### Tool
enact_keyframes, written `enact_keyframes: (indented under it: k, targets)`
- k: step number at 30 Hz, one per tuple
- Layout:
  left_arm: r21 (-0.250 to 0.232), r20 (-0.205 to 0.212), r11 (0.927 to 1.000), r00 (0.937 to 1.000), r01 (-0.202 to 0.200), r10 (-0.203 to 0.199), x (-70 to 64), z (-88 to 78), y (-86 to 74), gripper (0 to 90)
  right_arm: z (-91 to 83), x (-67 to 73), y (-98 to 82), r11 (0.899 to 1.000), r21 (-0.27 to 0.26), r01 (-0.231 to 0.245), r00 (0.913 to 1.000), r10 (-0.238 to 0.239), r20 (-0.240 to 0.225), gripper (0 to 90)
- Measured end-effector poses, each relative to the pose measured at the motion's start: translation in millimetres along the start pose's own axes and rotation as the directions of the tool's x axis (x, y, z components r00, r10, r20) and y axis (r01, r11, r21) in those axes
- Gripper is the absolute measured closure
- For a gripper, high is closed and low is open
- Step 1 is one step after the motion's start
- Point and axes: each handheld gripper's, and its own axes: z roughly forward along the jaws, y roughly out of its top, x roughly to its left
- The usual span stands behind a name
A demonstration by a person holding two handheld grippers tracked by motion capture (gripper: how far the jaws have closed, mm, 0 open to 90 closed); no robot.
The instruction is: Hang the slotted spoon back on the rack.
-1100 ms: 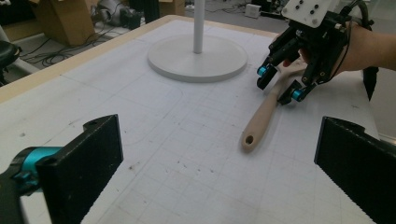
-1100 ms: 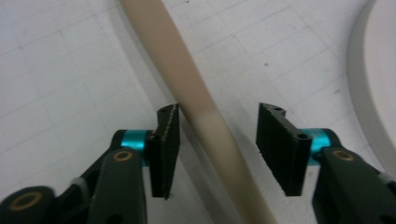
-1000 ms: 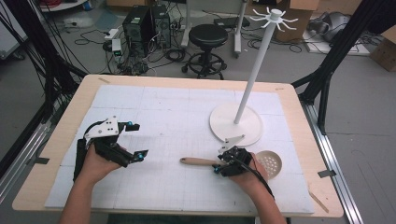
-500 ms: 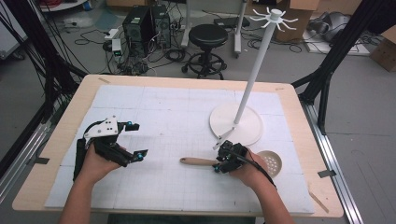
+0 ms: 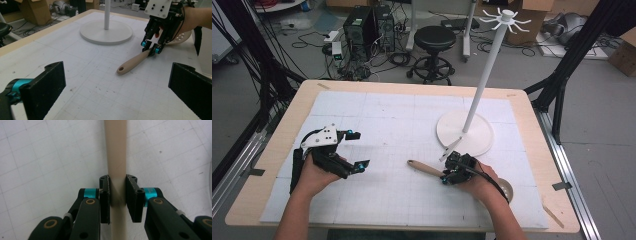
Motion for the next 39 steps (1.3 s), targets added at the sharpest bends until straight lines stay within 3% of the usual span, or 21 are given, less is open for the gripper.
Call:
enact_keyframes:
  k: [5, 6, 8, 9, 10, 16, 22, 25, 26, 27, 30, 31, 32, 33, 39]
  targets:
    - [-0.007, -0.003, 1.0000, 1.0000, 0.001, -0.001, 0.9, -1.5, 0.1, 1.7, -3.0, -1.0, -3.8, 0.999, -0.030, -0.014, 0.9998, 0.014, -0.013, 75.4]
    - [-0.007, -0.001, 1.0000, 1.0000, 0.002, -0.002, 1.2, -1.8, 0.0, 1.7, -11.2, -0.9, -6.4, 0.997, -0.080, -0.024, 0.9996, 0.022, -0.015, 75.4]
    - [-0.009, -0.002, 1.0000, 1.0000, 0.004, -0.004, 1.5, -1.8, -0.1, 1.7, -15.1, -1.2, -7.4, 0.994, -0.103, -0.026, 0.9995, 0.024, -0.019, 75.4]
    - [-0.009, -0.001, 1.0000, 1.0000, 0.003, -0.003, 1.6, -1.6, 0.0, 1.7, -27.4, -1.8, -10.0, 0.985, -0.172, -0.027, 0.9995, 0.023, -0.022, 75.4]
    - [-0.008, -0.001, 1.0000, 1.0000, 0.002, -0.002, 1.6, -1.6, 0.1, 1.7, -34.0, -1.4, -10.9, 0.980, -0.199, -0.029, 0.9995, 0.025, -0.021, 75.4]
    - [-0.011, -0.002, 0.9999, 1.0000, 0.001, -0.001, 1.5, -1.7, 0.4, 1.7, -72.6, 1.3, -13.1, 0.945, -0.326, -0.011, 0.9993, 0.021, 0.030, 75.5]
    - [-0.023, -0.003, 0.9997, 1.0000, 0.004, -0.004, 2.0, -3.0, 0.7, 1.7, -103.7, 2.8, -13.7, 0.896, -0.443, 0.003, 0.9987, 0.020, 0.047, 75.5]
    - [-0.028, -0.004, 0.9996, 1.0000, 0.005, -0.005, 2.0, -3.5, 0.8, 1.7, -115.0, 2.8, -14.5, 0.874, -0.485, -0.001, 0.9985, 0.027, 0.047, 75.5]
    - [-0.028, -0.004, 0.9996, 1.0000, 0.005, -0.005, 2.0, -3.5, 0.8, 1.7, -115.0, 2.8, -14.5, 0.874, -0.485, -0.001, 0.9985, 0.027, 0.047, 75.5]
    - [-0.028, 0.000, 0.9996, 1.0000, 0.001, -0.001, 2.2, -4.2, 1.2, 1.7, -120.8, 2.2, -15.0, 0.861, -0.509, -0.005, 0.9986, 0.031, 0.043, 75.5]
    - [-0.032, 0.001, 0.9995, 1.0000, 0.003, -0.003, 1.9, -4.5, 1.3, 1.7, -125.7, 2.2, -15.3, 0.852, -0.523, -0.014, 0.9982, 0.042, 0.043, 75.4]
    - [-0.034, 0.000, 0.9994, 1.0000, 0.002, -0.002, 2.0, -4.8, 1.5, 1.7, -131.0, 1.7, -15.5, 0.841, -0.540, -0.013, 0.9974, 0.050, 0.053, 75.5]
    - [-0.035, -0.001, 0.9994, 1.0000, 0.004, -0.004, 1.8, -5.2, 1.5, 1.7, -131.0, 1.7, -15.5, 0.841, -0.540, -0.013, 0.9974, 0.050, 0.053, 75.5]
    - [-0.040, 0.000, 0.9992, 1.0000, 0.004, -0.004, 1.8, -5.2, 1.6, 1.7, -135.9, 1.4, -15.6, 0.830, -0.557, -0.019, 0.9964, 0.062, 0.059, 75.4]
    - [-0.040, -0.001, 0.9992, 1.0000, 0.002, -0.002, 2.0, -5.5, 1.7, 1.7, -150.6, 0.5, -15.2, 0.797, -0.603, -0.031, 0.9938, 0.089, 0.067, 75.4]
